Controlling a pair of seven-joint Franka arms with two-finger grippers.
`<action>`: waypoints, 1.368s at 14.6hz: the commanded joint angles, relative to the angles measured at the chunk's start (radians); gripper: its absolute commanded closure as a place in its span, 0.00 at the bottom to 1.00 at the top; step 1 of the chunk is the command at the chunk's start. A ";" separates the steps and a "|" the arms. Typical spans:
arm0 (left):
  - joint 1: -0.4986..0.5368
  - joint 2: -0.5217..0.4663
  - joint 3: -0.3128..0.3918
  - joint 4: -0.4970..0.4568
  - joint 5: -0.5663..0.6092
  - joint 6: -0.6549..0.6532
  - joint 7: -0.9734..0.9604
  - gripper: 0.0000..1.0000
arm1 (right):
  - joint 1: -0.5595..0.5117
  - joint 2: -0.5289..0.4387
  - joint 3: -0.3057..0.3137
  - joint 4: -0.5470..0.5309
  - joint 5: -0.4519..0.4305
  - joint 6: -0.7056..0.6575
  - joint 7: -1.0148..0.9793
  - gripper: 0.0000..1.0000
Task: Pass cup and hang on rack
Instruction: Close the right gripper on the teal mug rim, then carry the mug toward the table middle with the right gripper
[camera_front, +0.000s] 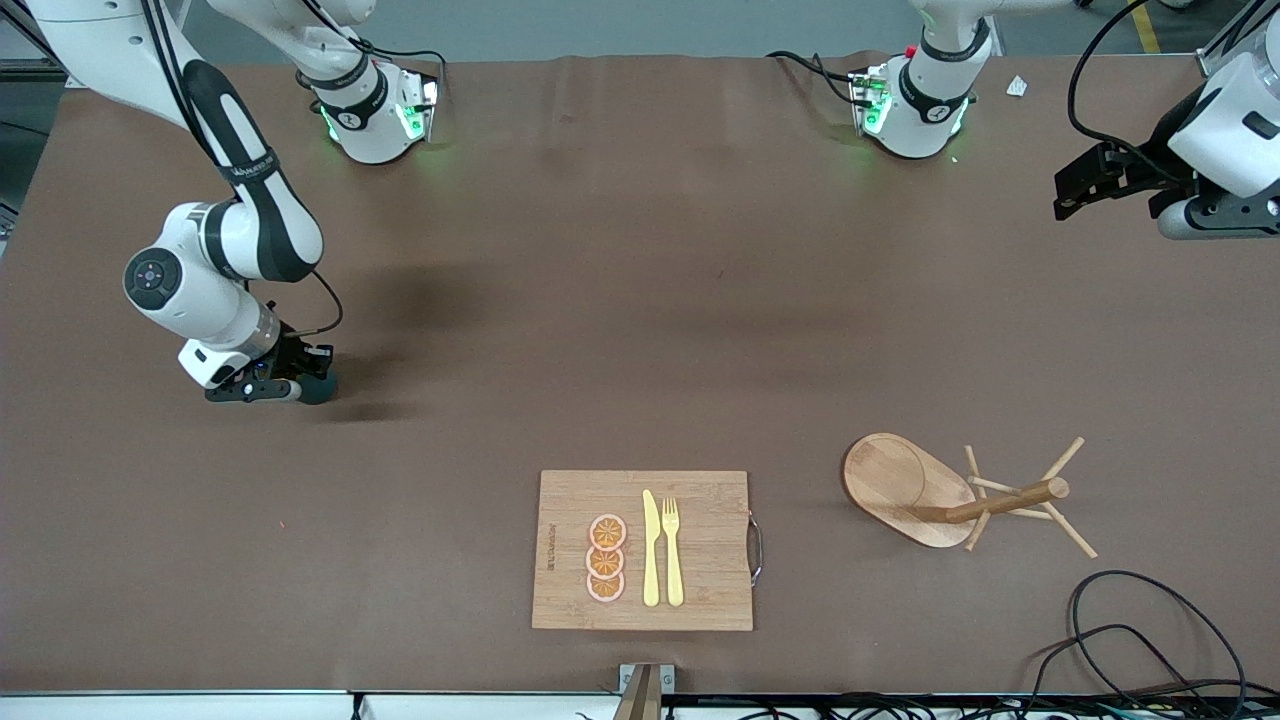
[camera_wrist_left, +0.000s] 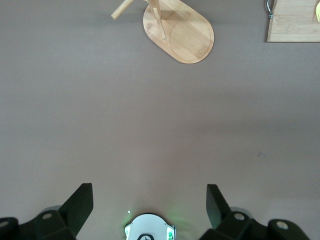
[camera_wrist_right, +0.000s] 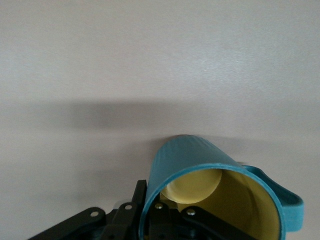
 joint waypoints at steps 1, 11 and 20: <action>0.006 0.002 -0.002 0.020 0.002 -0.001 0.003 0.00 | 0.103 -0.089 0.020 0.019 0.012 -0.102 0.207 0.95; 0.003 0.017 -0.002 0.020 0.007 -0.001 -0.009 0.00 | 0.668 0.179 0.015 0.540 0.009 -0.282 1.209 0.95; 0.006 0.042 0.000 0.010 0.005 0.036 -0.012 0.00 | 0.832 0.389 0.012 0.763 -0.005 -0.309 1.668 0.99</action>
